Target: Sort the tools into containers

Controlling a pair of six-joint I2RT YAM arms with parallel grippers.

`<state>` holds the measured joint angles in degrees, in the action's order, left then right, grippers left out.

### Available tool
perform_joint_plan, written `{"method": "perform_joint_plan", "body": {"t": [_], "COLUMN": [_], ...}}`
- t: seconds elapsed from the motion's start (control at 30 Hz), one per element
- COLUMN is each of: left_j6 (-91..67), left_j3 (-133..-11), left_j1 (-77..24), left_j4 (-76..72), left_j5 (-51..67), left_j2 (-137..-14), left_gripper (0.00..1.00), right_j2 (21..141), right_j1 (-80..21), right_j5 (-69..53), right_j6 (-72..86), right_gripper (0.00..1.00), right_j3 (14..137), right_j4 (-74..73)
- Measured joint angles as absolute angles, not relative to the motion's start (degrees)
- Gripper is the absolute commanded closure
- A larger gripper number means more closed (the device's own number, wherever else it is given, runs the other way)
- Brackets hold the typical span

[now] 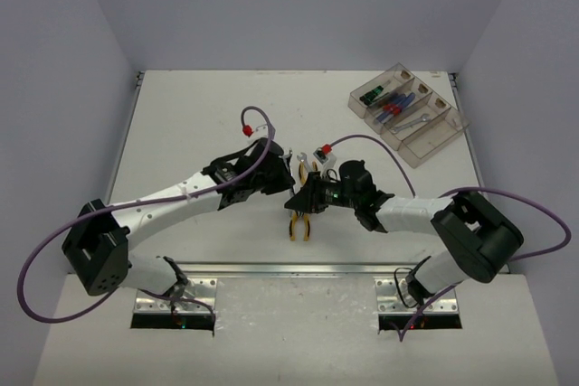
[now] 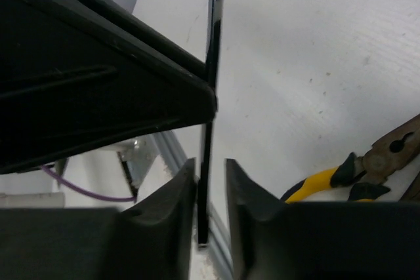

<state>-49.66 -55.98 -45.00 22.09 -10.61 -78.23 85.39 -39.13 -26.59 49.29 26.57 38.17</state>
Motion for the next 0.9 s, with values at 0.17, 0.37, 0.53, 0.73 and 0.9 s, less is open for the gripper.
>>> {"method": "perform_joint_plan", "body": {"t": [0.17,0.37,0.53,0.73,0.9], "left_j6": [-50.64,-50.64,-49.58,-43.89,-38.56], "left_j3": [-54.46,-59.14,-66.05,-66.16,-59.08], "left_j1": [-45.83,-46.17,-46.17,-46.17,-46.17], "left_j4": [19.53,25.07,35.94,46.82,48.47], "left_j5": [-10.32,-16.17,-28.45,-36.22,-37.73], "left_j2": [-77.35,-75.64,-68.94,-56.6,-51.17], "left_gripper": [0.43,0.0,0.0,0.0,0.0], "right_j2": [85.85,82.76,76.88,77.57,88.98], "right_j1": [-39.19,-37.31,-29.52,-11.19,0.21], "right_j5": [-26.54,-23.78,-16.22,-6.87,3.29], "right_j6": [50.58,51.58,51.14,48.85,47.85], "right_gripper": [1.0,1.0,1.0,1.0,1.0], "right_j3": [26.61,26.74,31.11,44.46,61.04], "right_j4": [40.5,35.33,15.4,-4.35,-12.86]}}
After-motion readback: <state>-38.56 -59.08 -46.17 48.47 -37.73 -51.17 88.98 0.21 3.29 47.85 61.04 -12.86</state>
